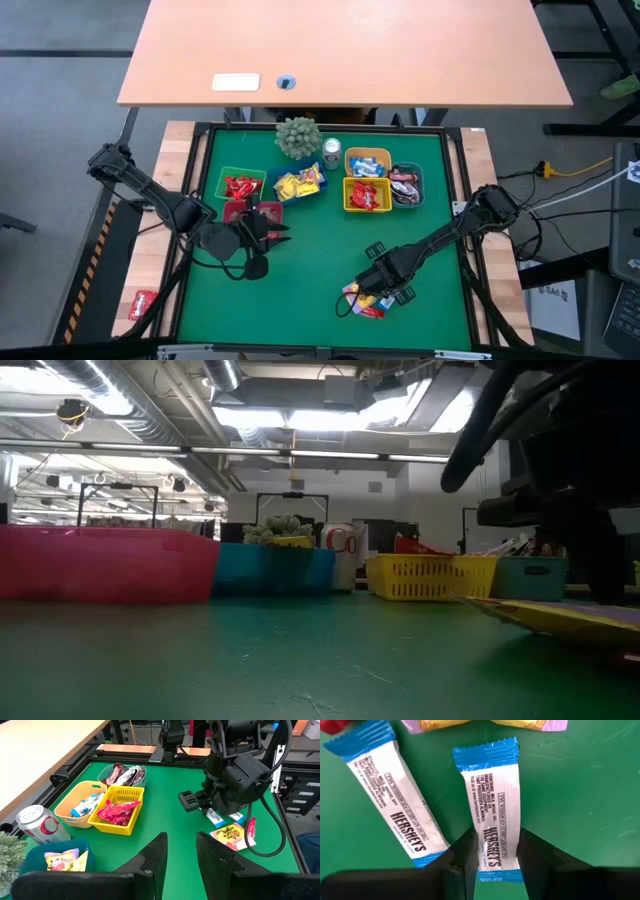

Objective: Sort candy
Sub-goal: Put the blue chocolate bar into the orange bin

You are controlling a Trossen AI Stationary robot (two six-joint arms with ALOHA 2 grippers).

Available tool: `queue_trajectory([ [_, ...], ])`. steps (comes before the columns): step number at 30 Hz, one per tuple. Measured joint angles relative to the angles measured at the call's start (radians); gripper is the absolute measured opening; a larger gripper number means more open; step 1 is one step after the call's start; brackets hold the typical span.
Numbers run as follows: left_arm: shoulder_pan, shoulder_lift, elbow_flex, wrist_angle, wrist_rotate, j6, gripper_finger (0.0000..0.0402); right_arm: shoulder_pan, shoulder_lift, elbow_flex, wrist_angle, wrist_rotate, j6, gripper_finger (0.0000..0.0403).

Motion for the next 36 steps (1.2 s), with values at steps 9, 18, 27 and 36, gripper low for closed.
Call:
queue_trajectory([
  [9, 0.000, 0.000, 0.000, 0.000, 0.000, 0.000, 0.0092, 0.000, 0.000, 0.001, 0.000, 0.000, 0.024, 0.0112],
  [18, 0.000, 0.000, 0.000, 0.000, 0.000, 0.000, 0.0092, -0.019, -0.099, 0.003, -0.014, 0.008, 0.046, 0.0111],
  [27, 0.000, 0.000, 0.000, 0.000, 0.000, 0.000, 0.0092, -0.145, -0.309, 0.003, -0.090, 0.188, 0.029, 0.0111],
  [36, 0.020, 0.000, 0.001, 0.001, 0.000, 0.000, 0.0092, -0.410, -0.456, 0.003, -0.102, 0.464, -0.139, 0.0111],
])
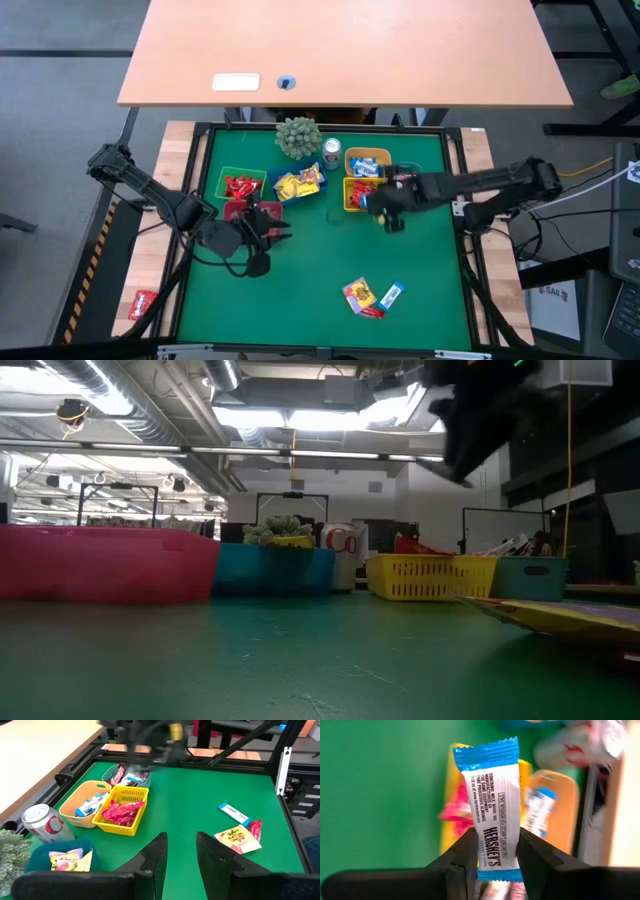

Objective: Sort candy
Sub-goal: Put the blue chocolate bar into the orange bin

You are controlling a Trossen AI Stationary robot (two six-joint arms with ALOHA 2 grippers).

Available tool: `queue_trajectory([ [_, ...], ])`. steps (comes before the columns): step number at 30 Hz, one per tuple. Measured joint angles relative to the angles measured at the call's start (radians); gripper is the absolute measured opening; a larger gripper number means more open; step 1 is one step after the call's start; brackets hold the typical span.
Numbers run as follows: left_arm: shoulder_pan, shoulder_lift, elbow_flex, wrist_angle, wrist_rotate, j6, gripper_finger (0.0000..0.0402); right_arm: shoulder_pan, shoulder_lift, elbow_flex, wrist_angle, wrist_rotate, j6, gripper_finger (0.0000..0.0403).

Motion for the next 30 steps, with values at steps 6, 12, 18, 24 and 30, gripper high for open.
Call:
queue_trajectory([
  [6, 0.020, 0.000, 0.000, 0.000, 0.000, 0.000, 0.0092, -0.211, 0.024, 0.000, 0.050, 0.002, -0.131, 0.0123],
  [12, 0.040, 0.000, 0.000, 0.000, 0.028, 0.000, 0.0092, -0.370, 0.051, 0.000, 0.138, -0.003, -0.178, 0.0134],
  [18, 0.048, 0.000, 0.000, 0.002, 0.068, 0.000, 0.0092, -0.442, 0.059, 0.000, 0.153, -0.055, -0.179, 0.0135],
  [24, 0.053, 0.008, 0.000, 0.007, 0.113, 0.001, 0.0092, -0.456, 0.065, 0.000, 0.161, -0.146, -0.181, 0.0135],
  [30, 0.061, 0.050, 0.000, 0.011, 0.143, 0.002, 0.0092, -0.454, 0.073, 0.000, 0.161, -0.136, -0.205, 0.0141],
])
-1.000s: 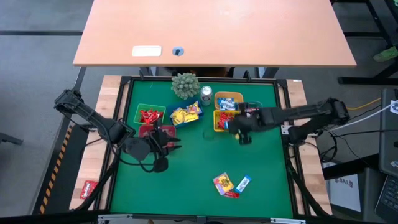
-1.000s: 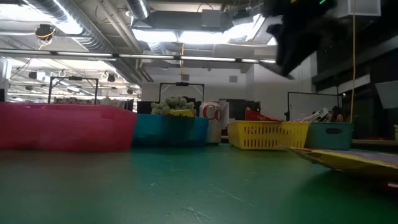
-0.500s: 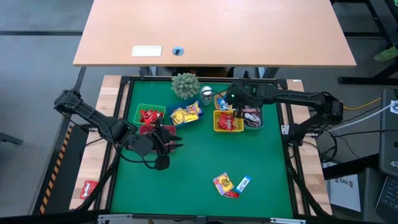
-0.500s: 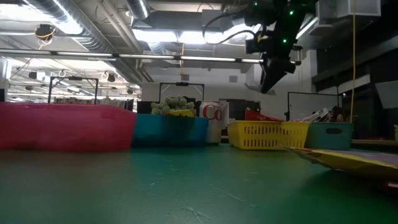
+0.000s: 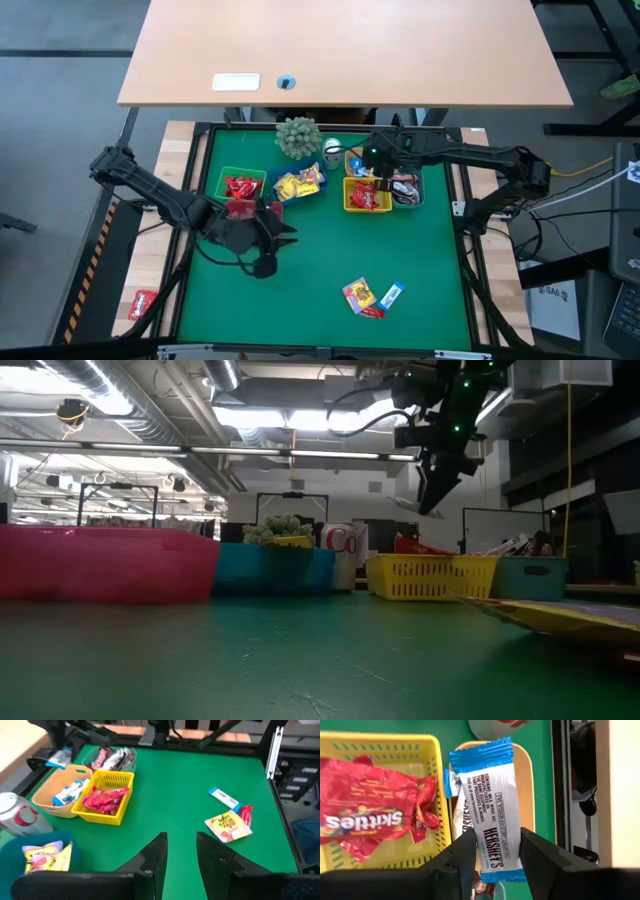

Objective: Sort candy
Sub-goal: Put the blue chocolate bar into the orange bin, then put the yellow candy pack into the blue bin

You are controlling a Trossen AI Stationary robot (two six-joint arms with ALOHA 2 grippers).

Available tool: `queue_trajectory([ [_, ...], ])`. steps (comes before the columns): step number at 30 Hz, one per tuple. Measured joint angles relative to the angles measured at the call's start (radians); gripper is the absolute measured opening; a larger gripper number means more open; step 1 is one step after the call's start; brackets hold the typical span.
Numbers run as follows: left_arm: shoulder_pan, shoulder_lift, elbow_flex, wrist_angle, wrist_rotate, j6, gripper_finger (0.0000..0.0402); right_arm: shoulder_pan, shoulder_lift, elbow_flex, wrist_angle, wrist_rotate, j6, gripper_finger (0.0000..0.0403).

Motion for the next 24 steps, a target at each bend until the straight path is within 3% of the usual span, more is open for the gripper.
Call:
queue_trajectory([
  [4, 0.015, 0.038, 0.000, 0.049, 0.039, 0.034, 0.0096, 0.000, 0.010, 0.000, 0.003, 0.040, -0.007, 0.0175],
  [13, 0.047, 0.131, 0.000, 0.316, 0.153, 0.289, 0.0151, 0.000, 0.013, 0.000, 0.001, 0.065, -0.004, 0.0280],
  [24, 0.048, 0.393, 0.000, 0.600, 0.291, 0.637, 0.0161, 0.000, 0.013, 0.000, 0.002, 0.046, -0.003, 0.0303],
])
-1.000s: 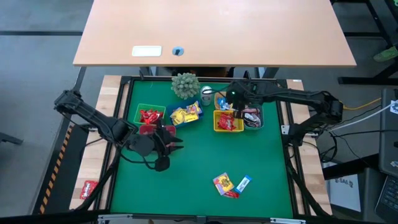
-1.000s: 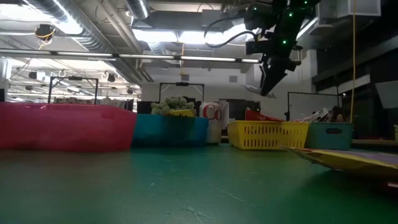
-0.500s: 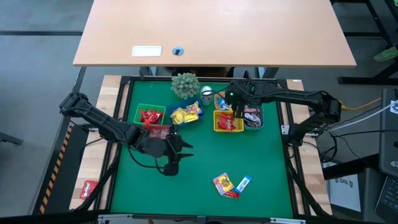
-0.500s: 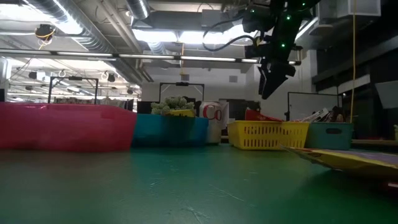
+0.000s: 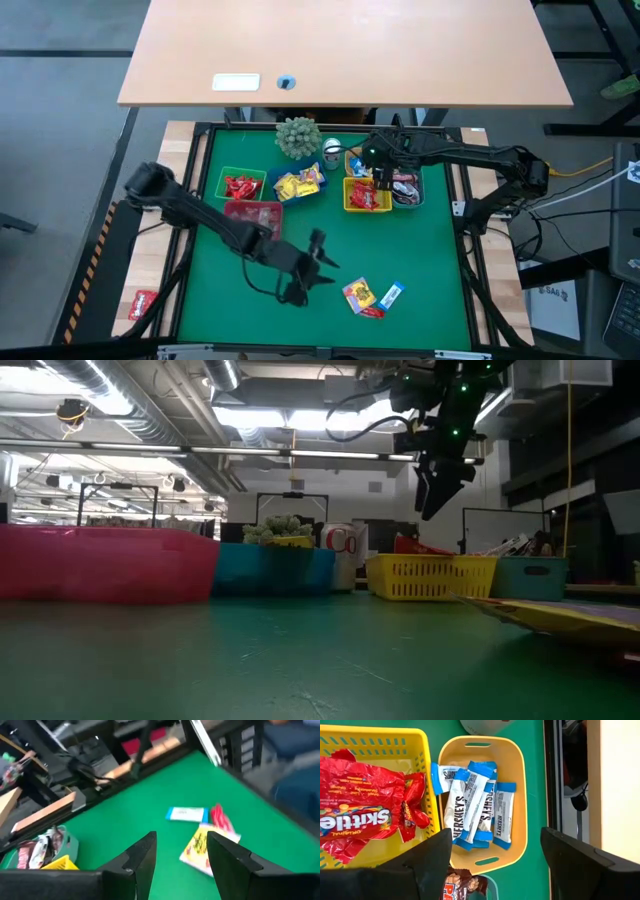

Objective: Sort candy
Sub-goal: Put the yellow candy pack into the blue bin

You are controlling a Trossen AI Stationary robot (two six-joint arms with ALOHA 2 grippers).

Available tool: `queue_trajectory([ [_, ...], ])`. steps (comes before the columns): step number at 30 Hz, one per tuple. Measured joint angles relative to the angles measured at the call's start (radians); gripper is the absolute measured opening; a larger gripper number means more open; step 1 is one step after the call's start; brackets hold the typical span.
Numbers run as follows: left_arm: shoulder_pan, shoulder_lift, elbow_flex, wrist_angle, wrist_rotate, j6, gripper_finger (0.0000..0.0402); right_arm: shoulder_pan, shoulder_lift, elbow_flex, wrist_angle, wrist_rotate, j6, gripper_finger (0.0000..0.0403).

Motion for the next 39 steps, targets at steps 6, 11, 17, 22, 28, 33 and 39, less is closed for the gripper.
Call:
queue_trajectory([
  [6, 0.000, 0.146, 0.000, 0.020, 0.000, 0.098, 0.0161, 0.000, 0.000, 0.000, 0.002, 0.000, 0.001, 0.0303],
  [11, -0.003, 0.238, 0.000, 0.029, 0.000, 0.111, 0.0161, 0.000, 0.000, 0.000, 0.002, 0.000, 0.001, 0.0303],
  [17, -0.008, 0.313, 0.000, 0.138, 0.000, 0.252, 0.0161, 0.000, 0.000, 0.000, 0.014, 0.000, 0.001, 0.0303],
  [22, -0.002, 0.337, 0.000, 0.164, 0.043, 0.362, 0.0160, 0.000, 0.000, 0.000, 0.021, 0.000, 0.001, 0.0303],
  [28, 0.007, 0.401, -0.001, 0.266, 0.122, 0.444, 0.0160, 0.000, 0.000, 0.000, 0.021, 0.000, 0.001, 0.0303],
  [33, 0.025, 0.442, 0.000, 0.375, 0.130, 0.461, 0.0160, 0.000, 0.000, 0.000, 0.022, 0.000, 0.001, 0.0303],
  [39, 0.063, 0.454, 0.000, 0.373, 0.213, 0.461, 0.0160, 0.000, 0.000, 0.000, 0.023, 0.000, 0.001, 0.0303],
])
